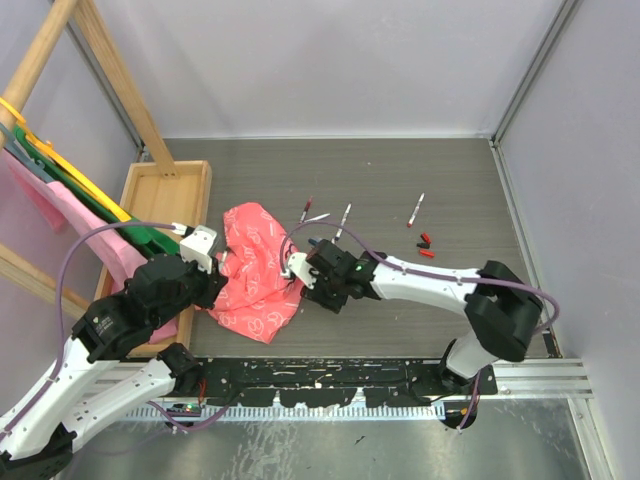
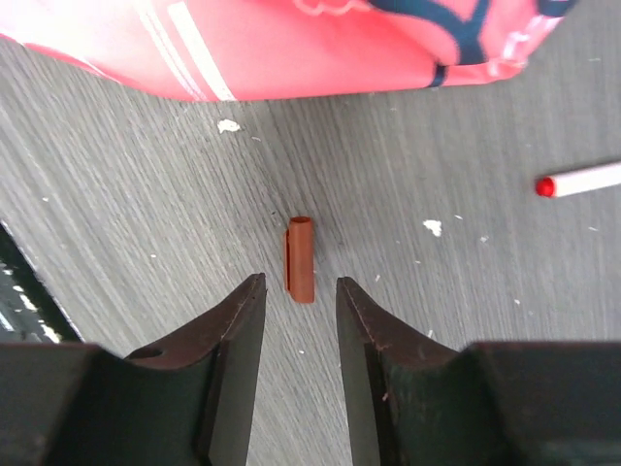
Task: Insert the pens into the pen caps
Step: Move the pen cap to the center of the board.
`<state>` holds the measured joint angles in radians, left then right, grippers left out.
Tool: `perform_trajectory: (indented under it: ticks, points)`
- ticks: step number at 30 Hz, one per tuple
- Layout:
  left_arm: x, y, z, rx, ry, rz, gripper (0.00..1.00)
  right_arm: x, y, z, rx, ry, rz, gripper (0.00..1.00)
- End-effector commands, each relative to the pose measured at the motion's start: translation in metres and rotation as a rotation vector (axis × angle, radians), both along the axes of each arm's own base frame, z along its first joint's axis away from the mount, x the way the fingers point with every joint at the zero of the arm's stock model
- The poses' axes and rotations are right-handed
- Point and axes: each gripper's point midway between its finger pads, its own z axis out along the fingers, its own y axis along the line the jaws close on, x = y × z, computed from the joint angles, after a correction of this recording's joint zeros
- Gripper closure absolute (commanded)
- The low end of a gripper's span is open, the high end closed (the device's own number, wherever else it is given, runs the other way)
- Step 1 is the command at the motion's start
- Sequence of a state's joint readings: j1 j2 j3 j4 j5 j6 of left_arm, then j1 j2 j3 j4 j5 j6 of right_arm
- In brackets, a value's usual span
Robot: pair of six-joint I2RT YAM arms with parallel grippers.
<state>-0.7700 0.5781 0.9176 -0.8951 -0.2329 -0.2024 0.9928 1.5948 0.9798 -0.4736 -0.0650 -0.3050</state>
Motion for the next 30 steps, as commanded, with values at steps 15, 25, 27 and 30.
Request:
perform_trajectory:
  ticks: [15,25,27,30]
  points:
    - [0.006,-0.003,0.005,-0.011,-0.019,0.008,1.00,0.021,-0.013,0.055,0.493,0.080,-1.120,0.53]
    - [0.006,-0.003,0.005,-0.013,-0.018,0.009,1.00,-0.006,0.013,0.045,0.534,0.193,-1.194,0.50]
    - [0.005,-0.003,0.004,-0.013,-0.016,0.009,1.00,-0.011,0.016,0.037,0.502,0.201,-1.179,0.49]
    - [0.005,-0.003,0.004,-0.013,-0.016,0.009,1.00,-0.015,0.015,0.026,0.471,0.211,-1.178,0.46]
